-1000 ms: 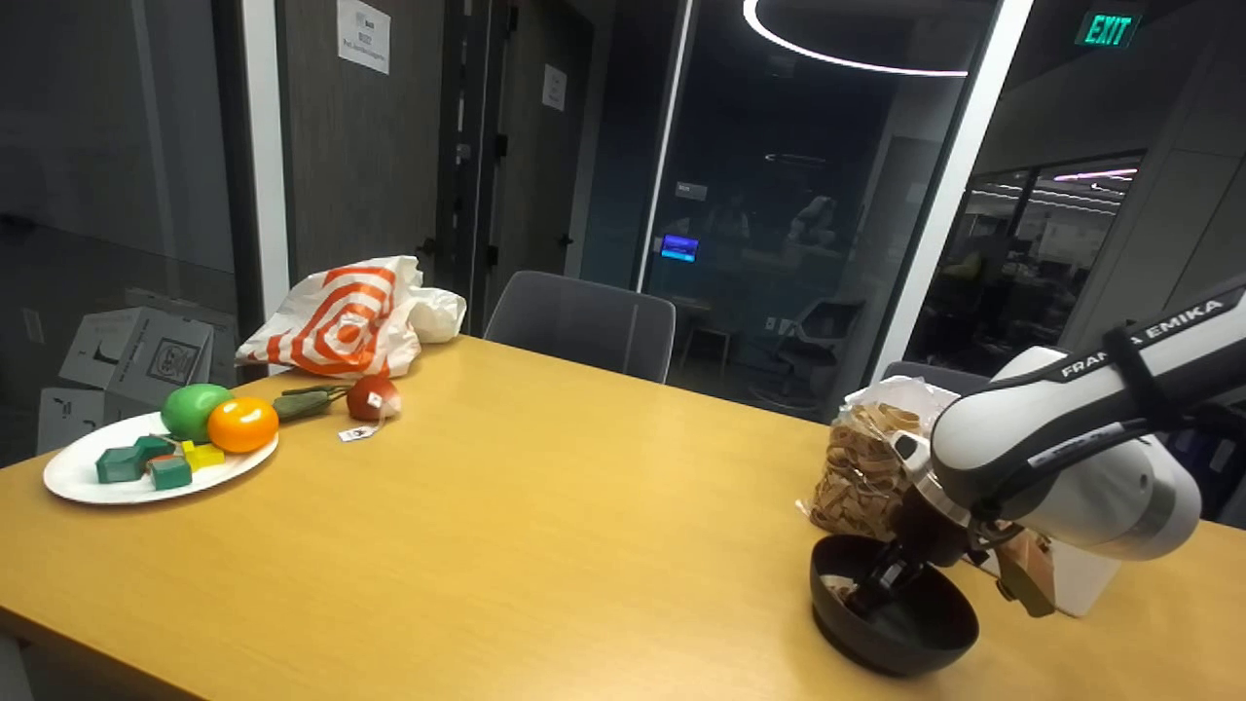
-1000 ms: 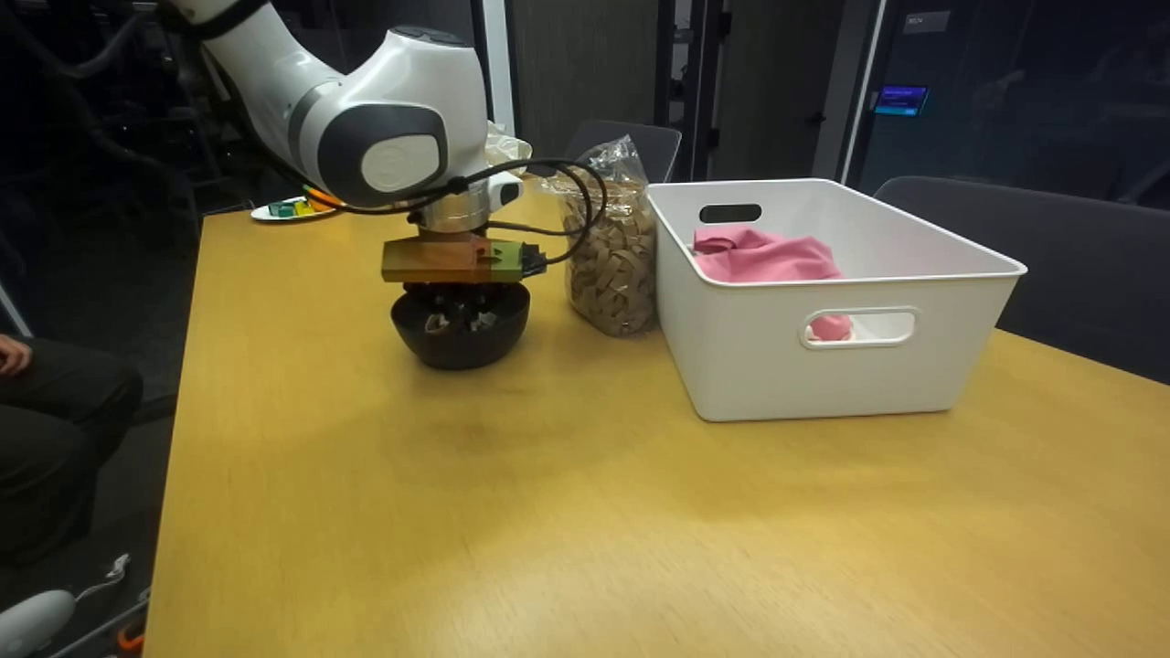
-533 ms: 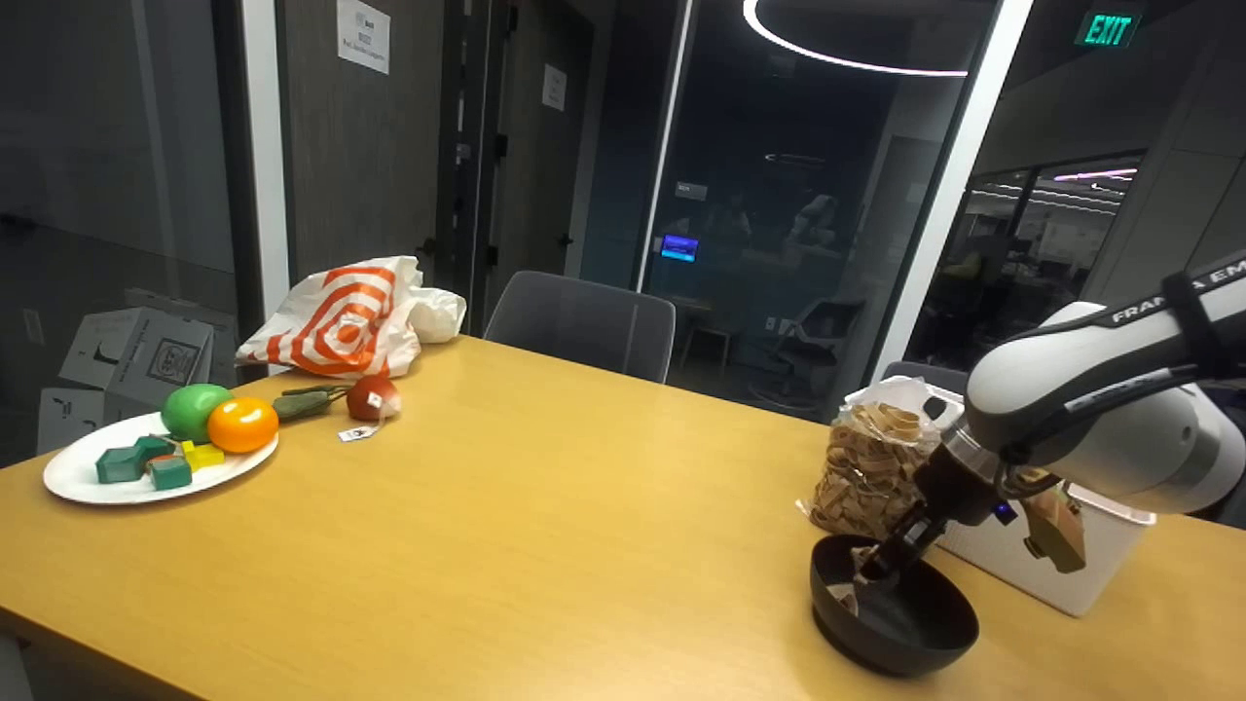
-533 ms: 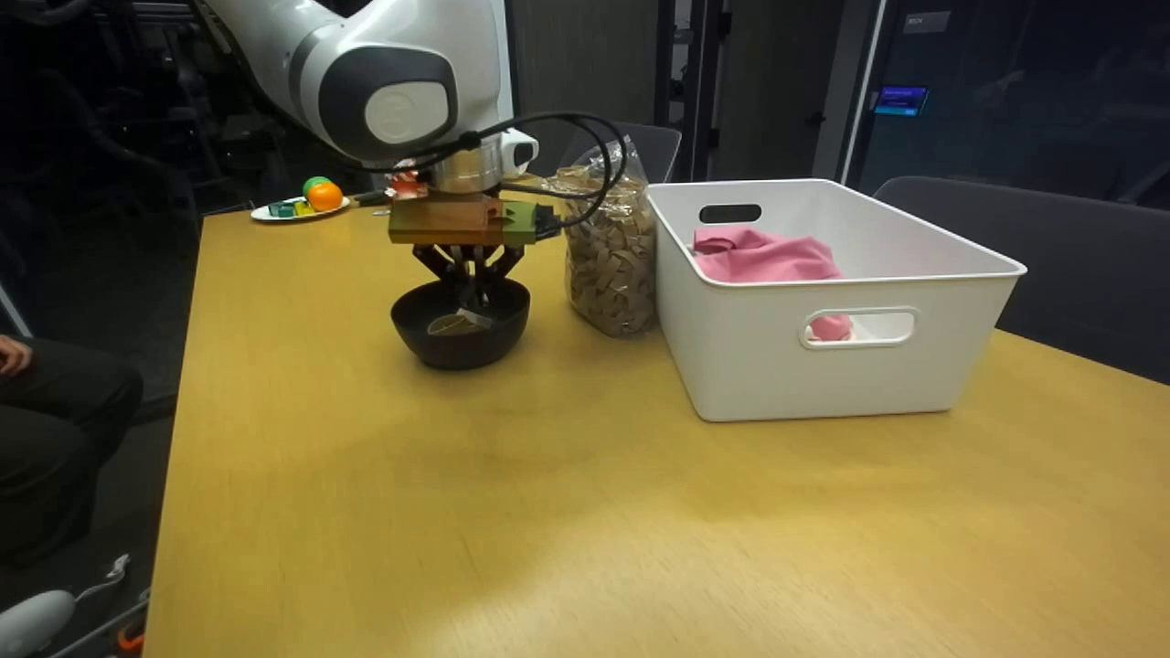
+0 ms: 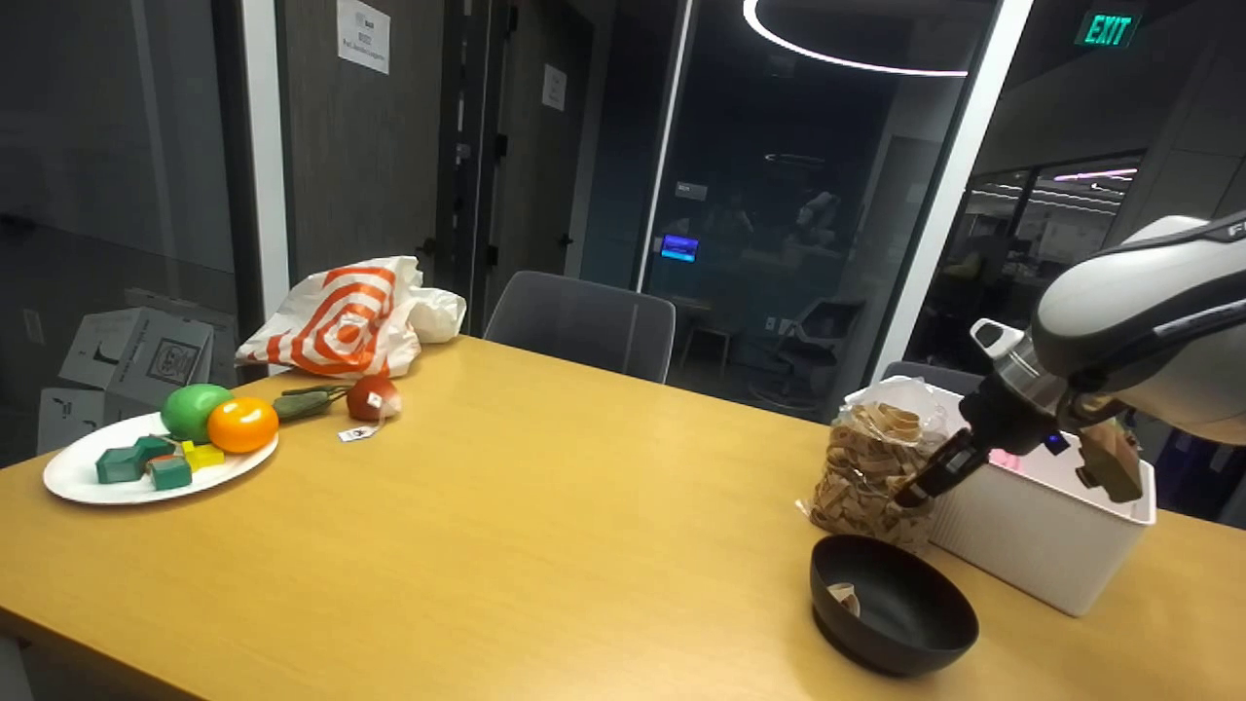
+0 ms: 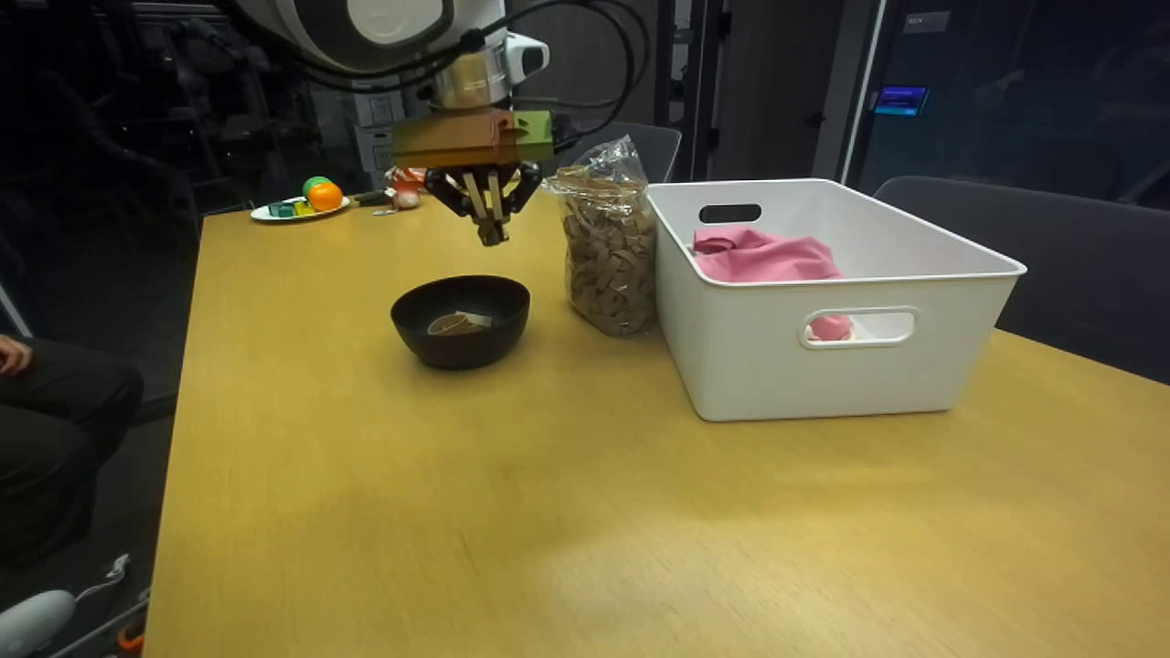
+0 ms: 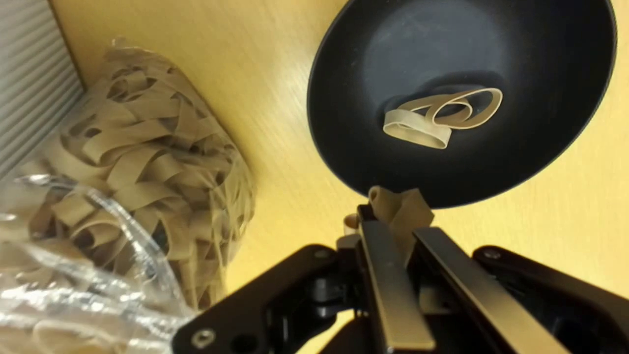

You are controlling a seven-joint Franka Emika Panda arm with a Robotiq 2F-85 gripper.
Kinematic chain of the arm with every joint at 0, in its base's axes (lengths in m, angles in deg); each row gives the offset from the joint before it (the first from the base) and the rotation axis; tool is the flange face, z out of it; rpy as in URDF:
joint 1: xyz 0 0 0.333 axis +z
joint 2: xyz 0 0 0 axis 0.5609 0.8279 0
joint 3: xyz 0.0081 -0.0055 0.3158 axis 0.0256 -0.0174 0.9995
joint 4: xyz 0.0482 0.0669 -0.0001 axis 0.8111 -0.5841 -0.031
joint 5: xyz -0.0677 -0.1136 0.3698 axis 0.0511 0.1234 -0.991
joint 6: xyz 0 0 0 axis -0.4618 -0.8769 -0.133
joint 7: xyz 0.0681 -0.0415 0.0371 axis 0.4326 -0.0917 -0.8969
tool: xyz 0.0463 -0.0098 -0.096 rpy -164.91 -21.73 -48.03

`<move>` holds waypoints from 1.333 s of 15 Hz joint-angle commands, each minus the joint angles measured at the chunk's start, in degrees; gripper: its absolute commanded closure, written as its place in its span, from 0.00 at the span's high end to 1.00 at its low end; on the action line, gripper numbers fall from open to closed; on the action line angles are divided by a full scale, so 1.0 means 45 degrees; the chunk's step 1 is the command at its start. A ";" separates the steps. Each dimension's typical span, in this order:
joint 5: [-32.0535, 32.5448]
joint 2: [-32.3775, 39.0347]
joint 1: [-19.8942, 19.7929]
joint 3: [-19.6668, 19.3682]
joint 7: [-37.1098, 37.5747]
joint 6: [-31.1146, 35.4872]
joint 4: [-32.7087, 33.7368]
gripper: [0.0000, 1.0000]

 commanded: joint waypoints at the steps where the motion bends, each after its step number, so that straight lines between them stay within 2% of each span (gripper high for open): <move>1: 0.0537 -0.0951 0.0527 -0.0518 0.0370 0.0063 0.0091 0.09; 5: 0.0319 -0.0933 0.1083 -0.0725 0.0446 0.1068 0.0599 0.09; 8: 0.0922 -0.0342 0.1242 -0.0643 0.1085 0.2365 0.1145 0.09; 12: 0.3448 0.0630 0.0876 -0.0617 0.2919 0.3593 0.1813 0.09; 15: 0.5319 0.1369 0.0617 -0.0805 0.4299 0.3902 0.2243 0.09; 20: 0.7666 0.2061 0.0500 -0.1319 0.6081 0.4087 0.2769 0.09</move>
